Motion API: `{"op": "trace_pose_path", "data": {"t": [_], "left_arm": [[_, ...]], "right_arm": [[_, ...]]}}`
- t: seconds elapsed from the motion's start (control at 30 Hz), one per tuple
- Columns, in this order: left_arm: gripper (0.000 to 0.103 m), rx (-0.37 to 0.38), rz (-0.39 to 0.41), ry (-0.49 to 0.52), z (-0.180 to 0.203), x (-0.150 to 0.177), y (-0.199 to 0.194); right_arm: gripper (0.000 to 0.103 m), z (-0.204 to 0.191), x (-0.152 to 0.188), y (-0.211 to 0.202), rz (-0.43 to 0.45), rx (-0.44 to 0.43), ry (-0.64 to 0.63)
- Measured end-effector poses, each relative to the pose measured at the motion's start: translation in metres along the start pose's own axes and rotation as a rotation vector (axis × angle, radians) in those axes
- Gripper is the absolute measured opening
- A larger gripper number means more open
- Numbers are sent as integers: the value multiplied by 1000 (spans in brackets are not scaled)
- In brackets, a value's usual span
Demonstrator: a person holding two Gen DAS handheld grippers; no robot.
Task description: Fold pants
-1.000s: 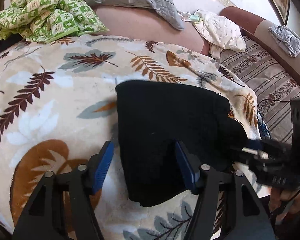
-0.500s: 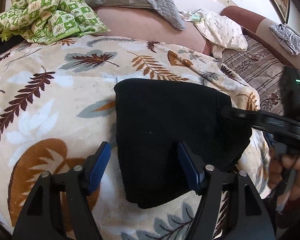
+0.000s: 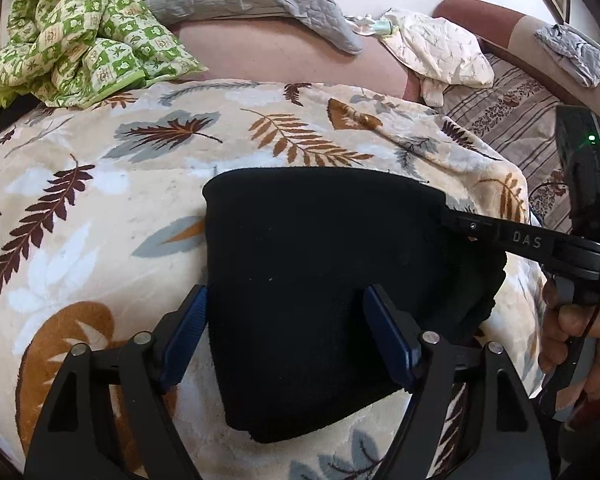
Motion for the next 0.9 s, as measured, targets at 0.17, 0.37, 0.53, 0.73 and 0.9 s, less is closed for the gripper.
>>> {"op": "trace_pose_path", "data": {"t": [0.17, 0.37, 0.53, 0.73, 0.9], "left_arm": [[78, -3, -3, -25, -6, -1, -5], [78, -14, -10, -23, -6, 1, -5], [79, -17, -14, -26, -7, 3, -4], [79, -12, -24, -35, -5, 6, 0], [79, -23, -21, -28, -2, 7, 0]], "right_arm": [[15, -12, -4, -32, 48, 8, -15], [33, -58, 9, -49, 44, -52, -134], [33, -57, 30, -39, -14, -10, -145], [33, -40, 61, -39, -33, -41, -80], [33, -37, 64, -37, -22, -40, -71]]}}
Point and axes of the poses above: each gripper's, at about its wrist camera, not at the fingertips, and y roughly the way its jaws point, z to its right, x to its underside, the point moved 10 cm from there along y, roughly the way its jaws point, and after that the axes turned 3 degrees about -z, right-handed, at the moved point
